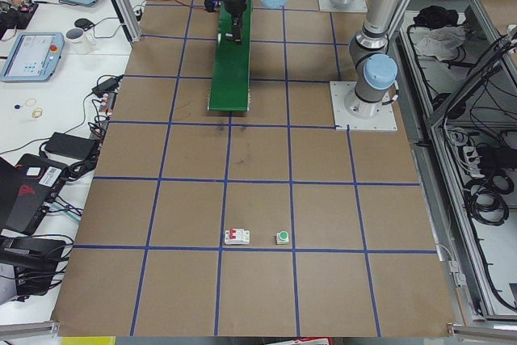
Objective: Move capacitor from left to right
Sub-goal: 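Hold the right gripper open at the belt end as the capacitor rides toward it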
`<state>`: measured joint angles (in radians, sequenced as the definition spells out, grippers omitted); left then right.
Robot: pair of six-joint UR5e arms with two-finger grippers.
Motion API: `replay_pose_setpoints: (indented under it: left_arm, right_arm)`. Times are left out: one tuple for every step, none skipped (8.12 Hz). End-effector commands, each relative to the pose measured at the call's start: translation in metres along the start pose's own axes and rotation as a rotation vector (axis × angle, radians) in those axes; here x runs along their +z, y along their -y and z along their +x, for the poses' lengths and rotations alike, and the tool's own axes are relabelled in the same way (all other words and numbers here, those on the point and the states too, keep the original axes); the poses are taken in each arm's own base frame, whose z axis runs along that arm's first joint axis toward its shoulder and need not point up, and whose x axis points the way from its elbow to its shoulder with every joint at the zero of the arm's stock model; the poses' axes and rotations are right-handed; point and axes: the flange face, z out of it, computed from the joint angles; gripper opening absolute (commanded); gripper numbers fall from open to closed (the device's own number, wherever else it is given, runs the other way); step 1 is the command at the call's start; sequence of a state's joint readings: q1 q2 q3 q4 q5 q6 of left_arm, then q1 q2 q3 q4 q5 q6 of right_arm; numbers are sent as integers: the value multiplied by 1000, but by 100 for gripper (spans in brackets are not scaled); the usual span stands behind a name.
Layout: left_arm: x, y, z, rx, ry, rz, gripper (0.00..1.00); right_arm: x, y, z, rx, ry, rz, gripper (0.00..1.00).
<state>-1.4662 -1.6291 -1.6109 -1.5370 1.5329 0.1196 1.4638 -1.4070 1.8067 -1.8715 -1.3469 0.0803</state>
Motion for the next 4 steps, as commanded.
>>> replay_pose_setpoints:
  left_arm:
    - [0,0,-1,0,10,-1,100]
    - [-1,-1,-1,3,10,1,100]
    - [-1,-1,-1,3,10,-1,100]
    - [-1,-1,-1,5,10,1,100]
  right_arm:
    - [14,18,2,-50,1,46,95]
    - [16,20,1,-86,3,60,95]
    - [23,24,2,-93,4,69,95]
    - [22,25,-2,-105,4,91,96]
